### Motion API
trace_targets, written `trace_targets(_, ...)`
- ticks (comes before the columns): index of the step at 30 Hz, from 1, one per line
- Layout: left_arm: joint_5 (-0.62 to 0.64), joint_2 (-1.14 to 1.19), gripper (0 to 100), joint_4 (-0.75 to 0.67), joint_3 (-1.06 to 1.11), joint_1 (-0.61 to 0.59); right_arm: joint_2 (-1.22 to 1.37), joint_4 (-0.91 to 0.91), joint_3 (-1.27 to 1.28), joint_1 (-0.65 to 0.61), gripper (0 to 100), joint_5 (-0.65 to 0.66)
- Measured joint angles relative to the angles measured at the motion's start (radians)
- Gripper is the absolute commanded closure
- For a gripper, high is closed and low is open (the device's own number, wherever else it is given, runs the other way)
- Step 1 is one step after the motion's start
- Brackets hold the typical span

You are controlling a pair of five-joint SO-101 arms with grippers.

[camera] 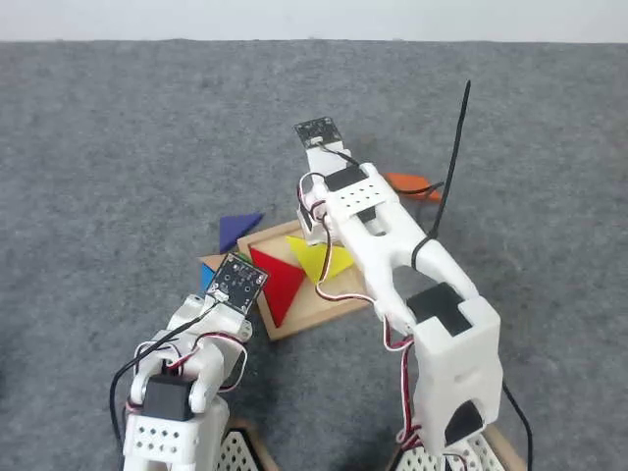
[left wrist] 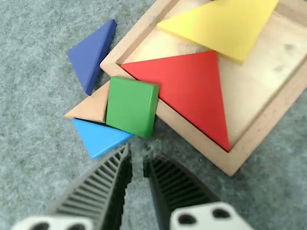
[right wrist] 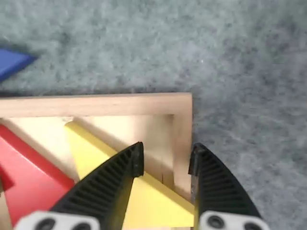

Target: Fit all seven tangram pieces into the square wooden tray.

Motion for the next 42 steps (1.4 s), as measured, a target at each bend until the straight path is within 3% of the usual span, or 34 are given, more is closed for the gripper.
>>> trace_targets(5,0.000,0.000,96,0.000,0.000,0.000,-0.163,0.023,0.077,0.006,83.4,0.002)
trace_targets(11,0.000,0.000,96,0.000,0.000,0.000,-0.473,-0.035,0.376,0.011,83.5,0.054)
trace_targets(16,0.000,0.000,96,0.000,0.000,0.000,-0.519,-0.109,0.589,0.017,83.5,0.107)
trace_targets(26,0.000,0.000,96,0.000,0.000,0.000,-0.373,-0.178,0.575,0.028,83.6,0.117)
trace_targets(42,0.000,0.000,96,0.000,0.000,0.000,-0.115,-0.172,0.242,0.094,83.6,0.141)
